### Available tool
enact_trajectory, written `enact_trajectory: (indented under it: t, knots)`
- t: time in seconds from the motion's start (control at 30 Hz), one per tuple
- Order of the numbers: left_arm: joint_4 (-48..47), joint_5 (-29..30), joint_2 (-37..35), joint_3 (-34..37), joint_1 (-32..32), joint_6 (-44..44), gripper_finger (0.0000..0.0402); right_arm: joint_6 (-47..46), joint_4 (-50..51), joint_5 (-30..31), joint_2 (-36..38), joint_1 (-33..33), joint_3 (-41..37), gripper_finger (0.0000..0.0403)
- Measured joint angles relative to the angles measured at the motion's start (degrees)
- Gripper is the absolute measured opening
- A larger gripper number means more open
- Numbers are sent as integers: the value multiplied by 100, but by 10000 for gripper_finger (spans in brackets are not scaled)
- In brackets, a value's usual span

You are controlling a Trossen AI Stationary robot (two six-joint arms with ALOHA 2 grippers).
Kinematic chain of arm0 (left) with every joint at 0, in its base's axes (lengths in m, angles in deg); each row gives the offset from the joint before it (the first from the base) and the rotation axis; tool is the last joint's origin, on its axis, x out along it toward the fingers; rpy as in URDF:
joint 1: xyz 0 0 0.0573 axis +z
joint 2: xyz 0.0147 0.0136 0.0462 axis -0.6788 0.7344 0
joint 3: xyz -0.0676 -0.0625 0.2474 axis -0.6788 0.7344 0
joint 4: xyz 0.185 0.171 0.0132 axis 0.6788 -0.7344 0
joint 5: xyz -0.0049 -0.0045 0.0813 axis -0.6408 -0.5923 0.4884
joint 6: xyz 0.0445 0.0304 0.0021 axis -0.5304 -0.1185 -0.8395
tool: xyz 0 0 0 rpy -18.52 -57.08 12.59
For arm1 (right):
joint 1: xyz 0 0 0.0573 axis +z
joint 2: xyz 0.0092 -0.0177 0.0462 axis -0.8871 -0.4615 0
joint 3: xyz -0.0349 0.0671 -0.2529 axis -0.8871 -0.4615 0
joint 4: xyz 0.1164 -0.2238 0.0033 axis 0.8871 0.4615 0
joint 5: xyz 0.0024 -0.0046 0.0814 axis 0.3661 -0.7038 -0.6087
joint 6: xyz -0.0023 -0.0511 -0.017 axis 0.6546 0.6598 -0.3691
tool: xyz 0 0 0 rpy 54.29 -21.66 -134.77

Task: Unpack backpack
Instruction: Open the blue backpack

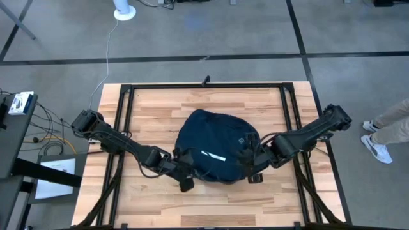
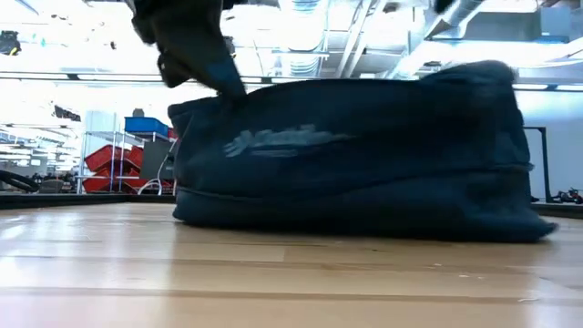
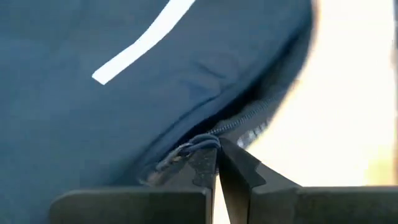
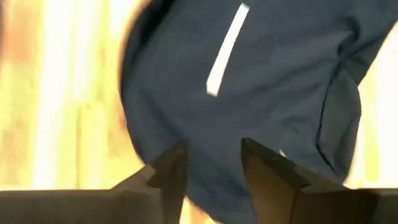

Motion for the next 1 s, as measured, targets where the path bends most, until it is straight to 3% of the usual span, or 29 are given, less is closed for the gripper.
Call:
enact_trajectory:
  t: [0.2,0.37,0.53,0.73,1.0]
  knots:
    - [958,-333,3,0,-1,-694,0,-95,-1673,-1,-181,135,-188,199]
    - [1794,-1161,5,-2,-1,-1705,0,-225,-2097,246,-550,137,-328,213]
    - [1676,-1727,10,-2,85,-2123,0,-195,-2594,348,-1109,-10,-330,214]
    - [1625,-1851,10,-2,93,-2247,0,-187,-2732,390,-1502,-178,-330,214]
    - [1443,-1848,10,-4,154,-2289,0,-258,-2759,383,-1301,-110,-263,214]
